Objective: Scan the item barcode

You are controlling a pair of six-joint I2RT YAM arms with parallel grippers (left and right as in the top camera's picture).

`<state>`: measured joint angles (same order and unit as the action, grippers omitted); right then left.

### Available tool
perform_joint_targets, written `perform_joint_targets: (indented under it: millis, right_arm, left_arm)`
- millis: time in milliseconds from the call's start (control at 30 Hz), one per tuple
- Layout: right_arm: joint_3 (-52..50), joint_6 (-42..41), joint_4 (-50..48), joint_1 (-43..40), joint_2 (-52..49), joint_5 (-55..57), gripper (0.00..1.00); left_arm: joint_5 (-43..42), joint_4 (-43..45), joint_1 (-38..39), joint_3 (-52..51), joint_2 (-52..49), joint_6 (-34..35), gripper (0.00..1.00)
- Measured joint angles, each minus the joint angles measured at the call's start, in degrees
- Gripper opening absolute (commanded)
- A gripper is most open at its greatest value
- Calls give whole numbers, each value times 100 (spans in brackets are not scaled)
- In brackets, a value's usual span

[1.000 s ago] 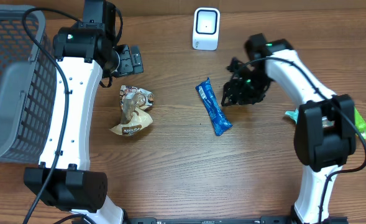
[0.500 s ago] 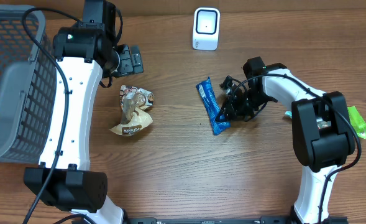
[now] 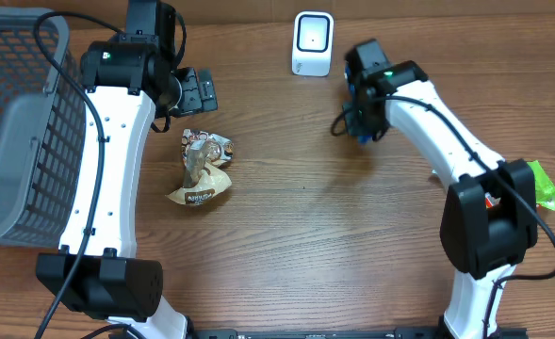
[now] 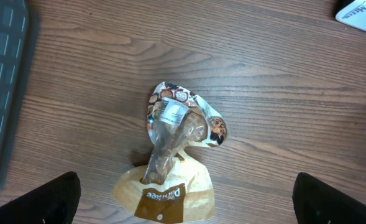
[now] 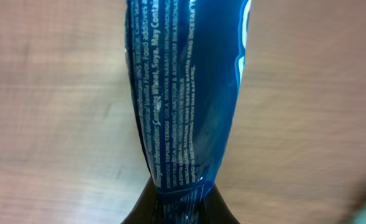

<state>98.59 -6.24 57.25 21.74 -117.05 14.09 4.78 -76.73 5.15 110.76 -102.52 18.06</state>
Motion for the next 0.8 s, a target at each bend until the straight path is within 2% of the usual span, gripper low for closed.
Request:
perform_joint_targets:
  millis: [100, 300, 433, 600, 800]
  right_arm:
    - [52, 57, -503, 271, 44, 1204, 4]
    - [50, 717, -1893, 417, 44, 2470, 4]
    - [48, 1456, -2868, 417, 42, 2791, 4]
    - [52, 2483, -3547, 422, -129, 2959, 4]
    - [52, 3305, -3735, 470, -811, 3021, 4]
  left_arm:
    - [2, 0, 0, 0, 0, 2, 100]
    - [0, 0, 0, 0, 0, 0, 100]
    - [0, -2, 0, 0, 0, 2, 100]
    - [0, 0, 0, 0, 0, 0, 100]
    - [0, 0, 0, 0, 0, 0, 100]
